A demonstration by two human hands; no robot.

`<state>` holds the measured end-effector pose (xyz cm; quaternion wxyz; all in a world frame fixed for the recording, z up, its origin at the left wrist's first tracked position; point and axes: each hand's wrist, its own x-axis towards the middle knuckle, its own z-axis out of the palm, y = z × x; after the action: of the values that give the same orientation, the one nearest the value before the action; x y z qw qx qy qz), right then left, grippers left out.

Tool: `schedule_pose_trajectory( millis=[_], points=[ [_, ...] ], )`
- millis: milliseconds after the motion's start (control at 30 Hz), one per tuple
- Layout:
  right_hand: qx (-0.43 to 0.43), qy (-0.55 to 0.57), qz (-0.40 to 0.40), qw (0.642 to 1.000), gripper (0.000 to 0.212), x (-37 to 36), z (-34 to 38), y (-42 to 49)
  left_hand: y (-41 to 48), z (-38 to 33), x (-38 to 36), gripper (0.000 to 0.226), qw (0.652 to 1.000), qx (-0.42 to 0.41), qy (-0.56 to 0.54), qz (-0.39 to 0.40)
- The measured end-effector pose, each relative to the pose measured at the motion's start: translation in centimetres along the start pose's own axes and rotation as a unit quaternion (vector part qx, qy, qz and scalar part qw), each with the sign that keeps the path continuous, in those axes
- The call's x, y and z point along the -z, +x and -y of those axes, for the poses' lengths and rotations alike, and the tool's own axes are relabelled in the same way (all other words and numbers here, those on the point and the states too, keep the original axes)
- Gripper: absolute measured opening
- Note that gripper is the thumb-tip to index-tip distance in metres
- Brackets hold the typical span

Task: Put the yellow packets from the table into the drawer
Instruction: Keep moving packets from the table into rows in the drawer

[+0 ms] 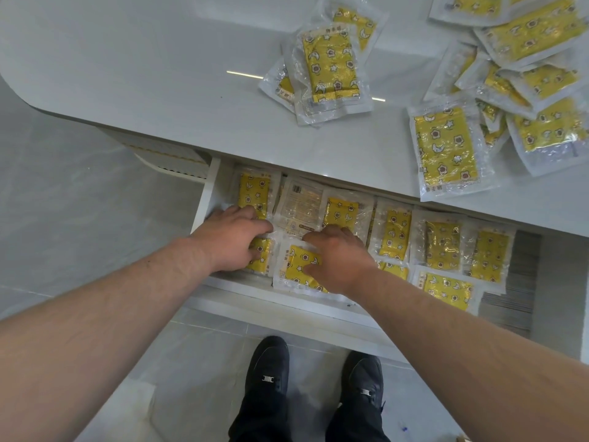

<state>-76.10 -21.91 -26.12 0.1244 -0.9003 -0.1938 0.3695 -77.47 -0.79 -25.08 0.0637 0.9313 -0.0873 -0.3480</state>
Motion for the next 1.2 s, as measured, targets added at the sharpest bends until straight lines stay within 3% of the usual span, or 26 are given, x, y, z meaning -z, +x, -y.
schedule_pose_trajectory(
  millis=[200,333,467,633,1000,1200],
  points=[
    [-0.001,-0.030,-0.018,0.999,0.052,-0.5,0.4,-0.1,0.0,0.0,-0.1,0.055,1.000,-0.007,0.013,-0.003],
    [0.037,-0.032,-0.011,0.999,0.061,0.4,-0.1,-0.2,-0.2,0.1,0.4,0.059,1.000,-0.020,0.022,-0.008],
    [0.150,-0.102,-0.077,0.980,0.053,1.4,-1.5,-0.8,-0.6,0.3,1.1,0.061,0.995,-0.069,0.064,-0.043],
    [0.252,-0.205,-0.024,0.946,0.058,0.8,-2.2,-1.1,-0.5,0.4,0.6,0.066,0.984,-0.109,0.142,0.004],
    [0.245,-0.185,-0.044,0.951,0.062,-0.4,-1.9,-1.1,-0.5,0.6,-0.5,0.069,0.985,-0.098,0.144,0.001],
    [0.205,-0.088,-0.060,0.973,0.054,1.4,-1.9,-3.4,-2.0,-0.3,0.6,0.067,0.992,-0.081,0.099,-0.005]
  ],
)
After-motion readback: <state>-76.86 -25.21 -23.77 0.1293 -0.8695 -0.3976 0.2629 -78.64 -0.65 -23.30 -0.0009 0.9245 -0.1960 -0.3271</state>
